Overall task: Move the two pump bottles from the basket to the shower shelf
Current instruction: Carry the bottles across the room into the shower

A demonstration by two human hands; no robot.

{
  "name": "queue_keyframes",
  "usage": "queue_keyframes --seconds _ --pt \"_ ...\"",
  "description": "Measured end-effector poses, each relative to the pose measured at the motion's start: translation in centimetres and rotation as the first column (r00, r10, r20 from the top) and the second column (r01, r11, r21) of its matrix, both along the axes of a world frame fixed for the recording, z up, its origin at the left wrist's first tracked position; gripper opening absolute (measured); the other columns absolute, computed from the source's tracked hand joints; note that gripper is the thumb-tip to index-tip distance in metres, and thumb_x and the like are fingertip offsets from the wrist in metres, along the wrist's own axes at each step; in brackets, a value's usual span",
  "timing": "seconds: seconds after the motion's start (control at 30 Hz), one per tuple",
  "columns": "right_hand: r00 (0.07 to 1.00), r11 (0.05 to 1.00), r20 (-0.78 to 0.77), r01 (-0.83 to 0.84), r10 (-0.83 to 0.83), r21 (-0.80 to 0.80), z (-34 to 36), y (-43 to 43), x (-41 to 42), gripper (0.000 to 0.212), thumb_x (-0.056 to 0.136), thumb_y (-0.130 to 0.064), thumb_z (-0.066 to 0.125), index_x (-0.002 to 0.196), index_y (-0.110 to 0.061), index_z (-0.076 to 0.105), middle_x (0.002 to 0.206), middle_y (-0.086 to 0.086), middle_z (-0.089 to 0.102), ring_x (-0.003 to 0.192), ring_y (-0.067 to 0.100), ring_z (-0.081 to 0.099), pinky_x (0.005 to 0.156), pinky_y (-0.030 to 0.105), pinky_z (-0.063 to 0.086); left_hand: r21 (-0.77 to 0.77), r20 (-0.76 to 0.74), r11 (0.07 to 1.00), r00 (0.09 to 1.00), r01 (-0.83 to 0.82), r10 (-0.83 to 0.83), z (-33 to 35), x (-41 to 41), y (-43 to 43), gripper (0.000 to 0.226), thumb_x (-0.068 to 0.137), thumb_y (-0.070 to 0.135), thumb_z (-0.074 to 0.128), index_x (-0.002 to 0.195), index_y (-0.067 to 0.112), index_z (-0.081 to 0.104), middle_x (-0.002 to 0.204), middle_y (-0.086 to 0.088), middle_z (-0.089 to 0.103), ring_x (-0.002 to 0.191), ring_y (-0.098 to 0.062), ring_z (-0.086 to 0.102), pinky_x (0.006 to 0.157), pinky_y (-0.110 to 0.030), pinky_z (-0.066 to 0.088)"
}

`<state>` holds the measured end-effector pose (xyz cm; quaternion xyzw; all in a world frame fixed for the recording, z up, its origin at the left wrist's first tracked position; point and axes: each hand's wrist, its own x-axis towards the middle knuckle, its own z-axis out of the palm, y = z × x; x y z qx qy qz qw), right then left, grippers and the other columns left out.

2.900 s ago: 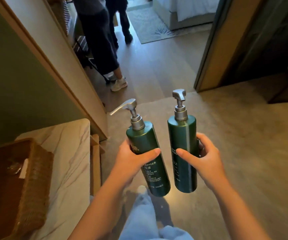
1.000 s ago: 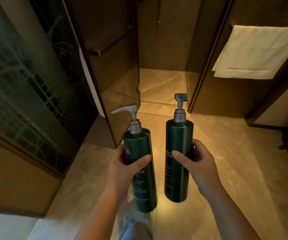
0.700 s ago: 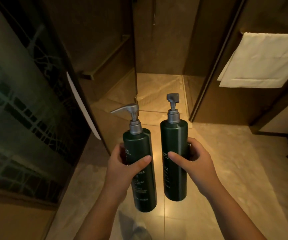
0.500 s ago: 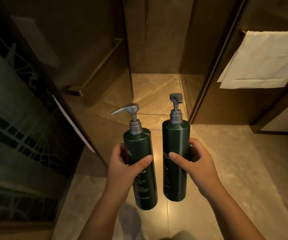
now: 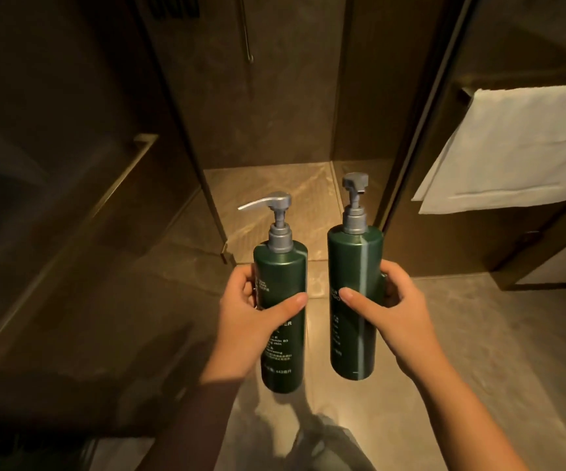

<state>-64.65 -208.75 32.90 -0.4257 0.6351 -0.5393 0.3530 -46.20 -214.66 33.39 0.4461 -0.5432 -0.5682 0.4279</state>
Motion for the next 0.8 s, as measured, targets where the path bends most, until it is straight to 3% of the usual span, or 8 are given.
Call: queue_keyframes --seconds 0.23,0.37,0.43,0.57,0.7,0.8 --pt "1.0 1.0 -0.023 -0.006 0.006 0.003 0.7 -9.3 -7.4 0.05 0.05 -0.058 0.072 0.096 -0.049 0.054 0.092 -0.02 0.064 0.087 0.001 0.06 0.07 0.025 0.049 -0.032 0.003 0.999 1.0 -0.013 0.013 0.4 -7.0 -9.5 0.046 0.054 0.018 0.084 0.089 0.036 0.06 0.087 0.015 0.071 0.081 -0.007 0.067 0.062 -0.014 0.051" --pt "1.0 0.999 -0.014 -0.003 0.004 0.037 -0.2 -14.1 -9.8 0.053 0.05 -0.057 0.072 0.098 -0.045 0.055 0.096 -0.014 0.064 0.09 0.006 0.06 0.073 0.03 0.051 0.046 0.019 0.997 0.998 -0.054 0.053 0.2 -8.9 -14.0 0.065 0.042 0.042 0.084 0.099 0.028 0.057 0.093 0.006 0.071 0.087 -0.014 0.067 0.066 -0.029 0.054" --pt "1.0 0.999 -0.011 0.01 -0.009 0.048 -0.6 -16.9 -10.9 0.05 0.05 -0.057 0.071 0.096 -0.047 0.055 0.096 -0.014 0.064 0.088 0.003 0.06 0.07 0.026 0.049 0.069 0.027 0.995 0.997 -0.07 0.068 -0.1 -9.9 -16.8 0.065 0.036 0.047 0.079 0.095 0.03 0.057 0.089 0.01 0.07 0.085 -0.012 0.065 0.069 -0.034 0.051" --pt "0.999 0.998 -0.03 0.029 -0.028 0.061 -1.1 -22.9 -12.7 0.052 0.051 -0.056 0.071 0.099 -0.043 0.055 0.098 -0.012 0.064 0.086 0.0 0.06 0.068 0.022 0.047 0.085 -0.003 0.995 0.999 -0.052 0.053 -1.1 -11.9 -23.4 0.052 0.038 0.045 0.078 0.086 0.042 0.059 0.082 0.023 0.067 0.077 -0.002 0.064 0.067 -0.028 0.048" --pt "0.998 0.996 -0.05 0.044 -0.04 0.081 -1.5 -30.7 -14.0 0.056 0.049 -0.057 0.07 0.1 -0.039 0.056 0.097 -0.01 0.064 0.084 -0.001 0.06 0.067 0.022 0.047 0.082 -0.048 0.995 0.997 -0.052 0.056 -2.4 -13.2 -31.3 0.055 0.04 0.043 0.079 0.091 0.041 0.058 0.086 0.021 0.069 0.08 -0.002 0.064 0.062 -0.019 0.05" --pt "0.999 0.993 -0.053 0.015 -0.008 0.121 -1.1 -37.3 -14.4 0.06 0.047 -0.057 0.071 0.102 -0.037 0.056 0.096 -0.011 0.064 0.084 0.002 0.061 0.068 0.027 0.05 0.094 -0.068 0.995 0.996 -0.046 0.053 -2.2 -13.9 -37.8 0.054 0.042 0.04 0.079 0.091 0.04 0.058 0.088 0.022 0.069 0.083 -0.002 0.065 0.065 -0.02 0.049"
